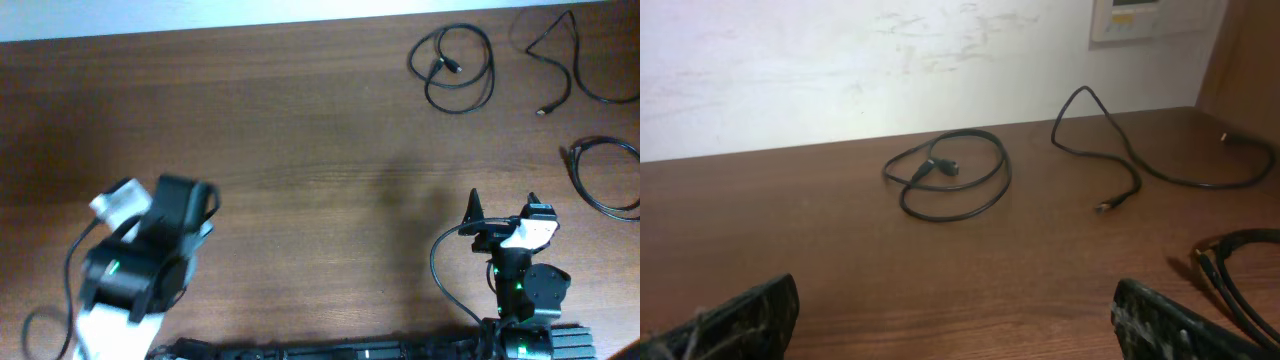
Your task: Untangle cables
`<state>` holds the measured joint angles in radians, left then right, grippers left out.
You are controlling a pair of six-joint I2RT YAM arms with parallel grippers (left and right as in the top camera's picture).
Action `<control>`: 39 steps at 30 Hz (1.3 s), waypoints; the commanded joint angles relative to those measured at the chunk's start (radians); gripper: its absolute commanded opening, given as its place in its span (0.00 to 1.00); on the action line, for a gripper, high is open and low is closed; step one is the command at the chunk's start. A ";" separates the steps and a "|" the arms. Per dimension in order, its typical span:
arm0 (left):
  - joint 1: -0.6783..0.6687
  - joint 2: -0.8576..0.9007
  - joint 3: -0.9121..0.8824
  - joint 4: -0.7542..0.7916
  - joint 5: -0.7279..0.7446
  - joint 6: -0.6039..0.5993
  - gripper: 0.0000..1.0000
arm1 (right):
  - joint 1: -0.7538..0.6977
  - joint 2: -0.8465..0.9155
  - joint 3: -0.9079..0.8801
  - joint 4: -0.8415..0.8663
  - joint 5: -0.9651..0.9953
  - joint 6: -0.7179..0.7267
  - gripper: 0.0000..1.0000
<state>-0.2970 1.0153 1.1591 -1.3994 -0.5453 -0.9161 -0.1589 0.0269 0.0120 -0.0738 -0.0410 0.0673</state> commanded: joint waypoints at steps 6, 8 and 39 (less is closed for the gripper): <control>0.212 -0.659 -0.355 0.436 0.237 0.388 0.99 | -0.005 -0.010 -0.006 -0.005 0.012 -0.008 0.99; 0.262 -0.837 -0.558 0.668 0.323 0.552 0.99 | -0.005 -0.010 -0.006 -0.005 0.012 -0.007 0.99; 0.300 -1.010 -1.151 1.317 0.547 0.944 0.99 | -0.005 -0.010 -0.006 -0.005 0.012 -0.008 0.99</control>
<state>-0.0032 0.0109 0.0166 -0.0849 -0.0101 0.0082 -0.1596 0.0227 0.0120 -0.0742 -0.0372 0.0669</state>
